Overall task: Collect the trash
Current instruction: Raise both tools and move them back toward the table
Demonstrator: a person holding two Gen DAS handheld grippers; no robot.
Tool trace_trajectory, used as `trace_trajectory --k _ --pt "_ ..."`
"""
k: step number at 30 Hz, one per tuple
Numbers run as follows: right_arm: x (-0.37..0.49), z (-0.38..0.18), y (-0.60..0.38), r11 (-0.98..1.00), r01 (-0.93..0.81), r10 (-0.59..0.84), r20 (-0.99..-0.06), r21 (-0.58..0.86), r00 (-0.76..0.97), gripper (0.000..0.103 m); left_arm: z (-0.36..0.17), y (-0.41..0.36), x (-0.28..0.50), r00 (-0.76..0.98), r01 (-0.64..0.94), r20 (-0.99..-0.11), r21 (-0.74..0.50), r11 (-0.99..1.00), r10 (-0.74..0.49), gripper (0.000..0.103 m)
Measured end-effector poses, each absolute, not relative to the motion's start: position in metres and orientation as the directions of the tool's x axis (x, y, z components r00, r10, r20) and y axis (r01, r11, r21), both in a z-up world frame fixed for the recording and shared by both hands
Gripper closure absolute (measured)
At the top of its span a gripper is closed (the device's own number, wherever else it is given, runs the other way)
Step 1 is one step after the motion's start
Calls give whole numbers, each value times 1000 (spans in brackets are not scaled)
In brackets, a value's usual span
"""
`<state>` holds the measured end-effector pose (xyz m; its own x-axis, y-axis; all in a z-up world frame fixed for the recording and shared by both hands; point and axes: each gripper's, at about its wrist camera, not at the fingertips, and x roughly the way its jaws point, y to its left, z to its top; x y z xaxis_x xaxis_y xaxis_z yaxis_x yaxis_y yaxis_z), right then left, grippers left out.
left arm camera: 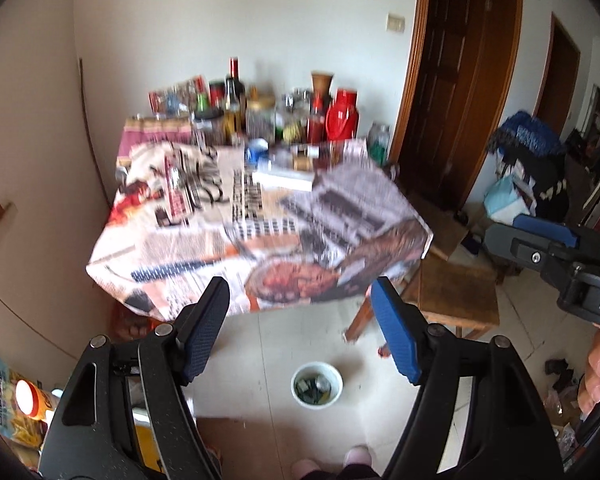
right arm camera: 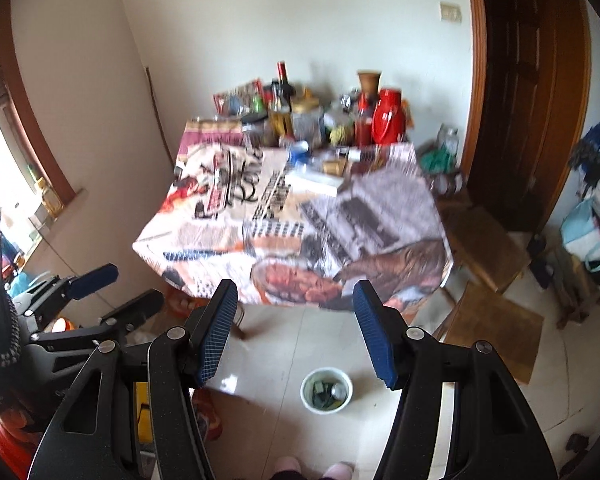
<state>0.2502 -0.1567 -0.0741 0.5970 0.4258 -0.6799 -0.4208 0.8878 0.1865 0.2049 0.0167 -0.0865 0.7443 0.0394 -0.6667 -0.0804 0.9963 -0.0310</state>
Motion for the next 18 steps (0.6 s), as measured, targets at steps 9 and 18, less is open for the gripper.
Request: trace_trajectory --k 9,18 --pt "258 -49 -169 911 -383 392 -608 151 691 20 -54 24 212 814 -96 -578 -39 995 56 13" --pt "335 -52 -191 902 -393 419 -578 179 700 18 -54 8 294 818 -138 -565 -21 990 102 13"
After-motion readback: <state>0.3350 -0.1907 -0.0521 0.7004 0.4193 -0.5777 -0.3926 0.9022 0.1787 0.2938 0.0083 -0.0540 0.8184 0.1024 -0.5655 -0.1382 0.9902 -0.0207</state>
